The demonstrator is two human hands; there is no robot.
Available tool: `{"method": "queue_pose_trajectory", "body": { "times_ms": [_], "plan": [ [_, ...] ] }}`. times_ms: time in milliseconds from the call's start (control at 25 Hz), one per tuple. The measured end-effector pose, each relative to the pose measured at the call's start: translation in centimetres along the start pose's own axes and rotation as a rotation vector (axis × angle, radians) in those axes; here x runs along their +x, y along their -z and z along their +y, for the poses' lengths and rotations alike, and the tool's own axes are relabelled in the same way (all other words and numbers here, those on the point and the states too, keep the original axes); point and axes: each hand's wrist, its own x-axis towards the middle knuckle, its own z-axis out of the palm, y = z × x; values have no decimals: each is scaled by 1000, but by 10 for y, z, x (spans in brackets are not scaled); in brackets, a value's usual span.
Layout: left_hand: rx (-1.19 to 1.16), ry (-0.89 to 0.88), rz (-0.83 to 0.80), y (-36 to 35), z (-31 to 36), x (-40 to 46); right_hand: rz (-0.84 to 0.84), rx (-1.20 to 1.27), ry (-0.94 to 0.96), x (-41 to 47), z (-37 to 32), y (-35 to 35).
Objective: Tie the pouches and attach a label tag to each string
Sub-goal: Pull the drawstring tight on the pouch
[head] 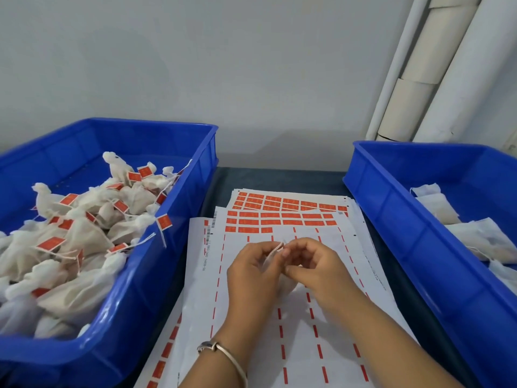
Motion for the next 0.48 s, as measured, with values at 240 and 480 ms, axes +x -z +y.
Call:
{"method": "queue_pose_trajectory", "body": {
  "times_ms": [240,480],
  "plan": [
    [27,-56,-34,-3,0,-4,62,207,-23,1,5,5],
    [88,-130,-69,-4,-3,-7,38,308,-3,0,10,14]
  ]
}}
